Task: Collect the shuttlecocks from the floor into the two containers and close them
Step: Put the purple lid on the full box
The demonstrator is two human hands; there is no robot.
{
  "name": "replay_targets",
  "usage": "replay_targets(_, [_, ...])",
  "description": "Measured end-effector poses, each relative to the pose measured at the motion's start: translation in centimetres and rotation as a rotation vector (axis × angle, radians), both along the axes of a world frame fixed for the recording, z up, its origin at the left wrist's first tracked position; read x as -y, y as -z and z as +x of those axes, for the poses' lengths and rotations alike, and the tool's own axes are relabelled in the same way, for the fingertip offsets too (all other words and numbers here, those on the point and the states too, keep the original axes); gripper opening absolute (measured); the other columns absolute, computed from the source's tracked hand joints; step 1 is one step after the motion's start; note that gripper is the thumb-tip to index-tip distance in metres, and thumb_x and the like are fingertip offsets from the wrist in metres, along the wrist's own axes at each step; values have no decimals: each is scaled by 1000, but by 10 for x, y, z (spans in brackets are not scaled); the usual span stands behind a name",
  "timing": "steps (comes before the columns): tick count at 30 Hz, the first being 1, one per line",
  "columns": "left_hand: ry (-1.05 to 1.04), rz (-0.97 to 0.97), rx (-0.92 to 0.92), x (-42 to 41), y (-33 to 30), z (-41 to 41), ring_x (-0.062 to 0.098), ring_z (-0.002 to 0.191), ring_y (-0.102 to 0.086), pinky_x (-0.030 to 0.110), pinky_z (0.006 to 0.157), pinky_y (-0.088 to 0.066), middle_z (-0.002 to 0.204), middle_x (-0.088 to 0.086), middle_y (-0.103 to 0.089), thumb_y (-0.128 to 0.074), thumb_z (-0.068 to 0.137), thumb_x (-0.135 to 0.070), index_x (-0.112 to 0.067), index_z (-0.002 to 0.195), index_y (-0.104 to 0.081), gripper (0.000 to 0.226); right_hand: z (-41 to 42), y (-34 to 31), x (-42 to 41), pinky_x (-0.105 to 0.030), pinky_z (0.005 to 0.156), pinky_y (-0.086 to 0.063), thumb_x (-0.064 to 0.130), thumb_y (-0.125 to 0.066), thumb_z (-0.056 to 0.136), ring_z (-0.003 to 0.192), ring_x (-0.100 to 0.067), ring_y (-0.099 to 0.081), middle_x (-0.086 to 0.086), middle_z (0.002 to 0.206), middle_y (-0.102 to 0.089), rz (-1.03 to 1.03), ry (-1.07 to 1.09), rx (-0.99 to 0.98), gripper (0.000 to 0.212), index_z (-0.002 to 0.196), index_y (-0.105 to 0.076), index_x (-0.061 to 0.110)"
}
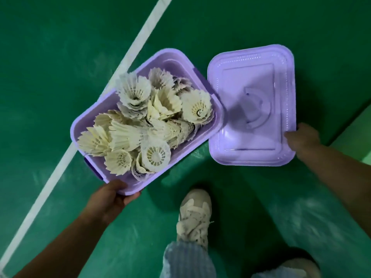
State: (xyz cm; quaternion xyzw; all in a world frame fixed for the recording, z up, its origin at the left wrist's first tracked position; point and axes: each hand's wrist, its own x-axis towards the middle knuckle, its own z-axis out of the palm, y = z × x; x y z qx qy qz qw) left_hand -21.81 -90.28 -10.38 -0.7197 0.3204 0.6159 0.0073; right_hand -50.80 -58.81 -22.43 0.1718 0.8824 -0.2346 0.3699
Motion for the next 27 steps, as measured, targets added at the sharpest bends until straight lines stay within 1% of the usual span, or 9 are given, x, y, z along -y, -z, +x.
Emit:
replay_targets(4, [189,-28,48,-2,-8,-7,23,80,-62,28,45,-57,96,6,-63,-34,90,11,-7,111,-51,33,-5,-76,0,-29,68,-28,27,-39,94,93,-38,-53,-28,100,-53,-57,-75,-264,35,103,-52,-4])
replay_targets(6, [301,0,80,-7,-14,-13,22,68,-65,28,44,-56,90,11,-62,-35,90,11,-1,105,-52,26,-5,-120,-7,-30,65,-26,31,-36,93,77,-34,-49,-21,84,-47,-93,-153,-485,35,98,-46,-3])
replay_targets(8, [429,58,117,-13,-17,-27,23,60,-65,27,43,-55,89,19,-61,-36,89,12,1,94,-55,22,-4,-160,-16,-26,64,-26,24,-38,98,69,-23,-42,-13,83,-47,-142,-215,-658,29,109,-46,-1])
replay_targets(11, [636,107,128,-21,-21,-62,29,68,-60,28,44,-56,89,22,-60,-39,88,10,1,87,-56,19,-5,-211,-21,-22,69,-32,19,-35,94,78,-14,-46,-9,107,-58,-224,-382,-762,40,133,-42,12])
replay_targets(13, [780,108,108,-30,-19,-94,26,68,-61,27,45,-57,86,16,-63,-43,91,4,-1,95,-56,14,3,-217,-19,-30,86,-37,12,-32,82,105,-26,-51,-9,131,-51,-273,-530,-722,58,140,-35,20])
replay_targets(16, [902,100,23,-47,-16,-140,20,64,-64,23,44,-55,85,9,-63,-50,92,-9,-11,98,-55,8,31,-194,-15,-44,99,-32,-5,-37,79,125,-27,-39,-5,142,-39,-253,-903,-841,66,140,-31,21])
replay_targets(19, [836,130,-73,-61,-15,-160,11,56,-64,24,50,-56,71,4,-64,-64,69,-10,-15,81,-58,15,62,-166,-26,-47,95,-36,14,-13,101,123,-23,-44,-1,138,-49,-191,-1110,-905,45,134,-42,25])
replay_targets(23, [810,144,-27,-57,-9,-151,16,100,-52,38,91,-41,105,-4,-61,-61,72,-26,-27,105,-57,33,92,-153,-42,-47,97,-37,11,-9,99,123,-23,-46,1,135,-52,-106,-1068,-869,52,132,-45,26])
replay_targets(27, [508,123,-152,-38,-8,-160,18,94,-58,34,78,-46,110,2,-64,-37,98,-42,-29,128,-51,36,110,-138,-53,-46,104,-29,6,-32,94,125,-21,-44,2,138,-48,-113,-1126,-850,45,133,-45,24])
